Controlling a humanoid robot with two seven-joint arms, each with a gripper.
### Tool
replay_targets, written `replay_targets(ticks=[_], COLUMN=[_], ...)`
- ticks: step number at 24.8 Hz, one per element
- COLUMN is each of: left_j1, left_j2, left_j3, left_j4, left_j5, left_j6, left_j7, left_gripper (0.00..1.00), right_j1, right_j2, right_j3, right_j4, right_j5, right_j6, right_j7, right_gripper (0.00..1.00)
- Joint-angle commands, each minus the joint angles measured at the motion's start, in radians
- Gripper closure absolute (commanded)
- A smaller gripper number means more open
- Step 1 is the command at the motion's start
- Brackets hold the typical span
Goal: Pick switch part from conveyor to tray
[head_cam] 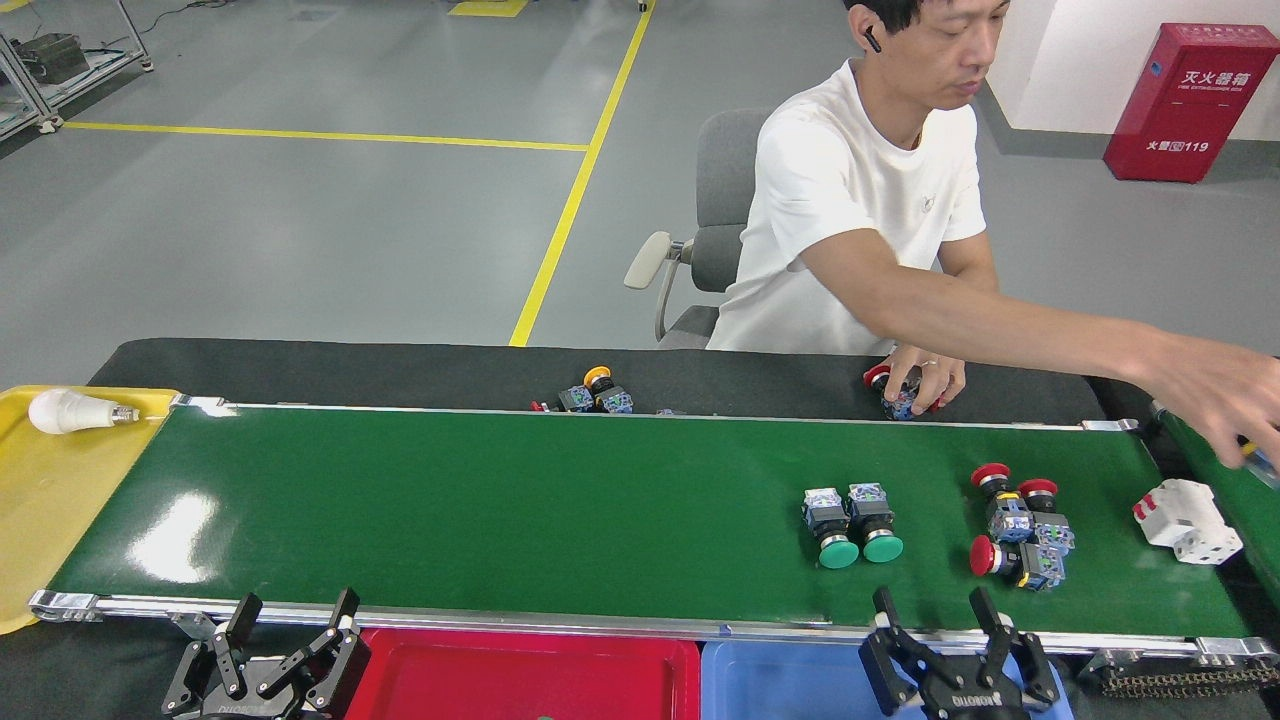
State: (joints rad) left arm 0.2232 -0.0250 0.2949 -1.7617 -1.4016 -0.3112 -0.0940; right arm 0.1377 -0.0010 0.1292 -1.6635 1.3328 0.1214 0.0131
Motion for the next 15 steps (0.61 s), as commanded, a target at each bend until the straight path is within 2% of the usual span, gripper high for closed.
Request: replay_targets(ticks=[1,7,12,15], left_j1=[-0.01,-0.012,-0.012,-0.012], left_j2=[-0.001,0.001,0.005,0.007], left_j3=[0.0,-0.003,-0.005,-0.005], left_j4=[-0.013,-0.012,-0.012,-0.01], left_j5=[0.0,-0.003,-0.005,-0.005], left_j6=[0.003,0.003,0.003,0.003], left_j7=[0.01,0.01,0.008,0.008], left_gripper=[0.0,0.0,0.0,0.0], right_j1=[-0.035,-0.115,-0.222,-0.28], right_j2=[0.002,0.025,0.05,0.065], right_j3=[0.03,0.067,0.087,0.087], right_j4=[0.033,0.087,0.209,0.277], right_j5=[0.022,0.034,0.045,0.039], right_j6=[0.052,0.064,0.066,0.063], right_j7=[0.033,0.07,0.087,0.093], right_gripper=[0.01,0.02,0.04,0.14])
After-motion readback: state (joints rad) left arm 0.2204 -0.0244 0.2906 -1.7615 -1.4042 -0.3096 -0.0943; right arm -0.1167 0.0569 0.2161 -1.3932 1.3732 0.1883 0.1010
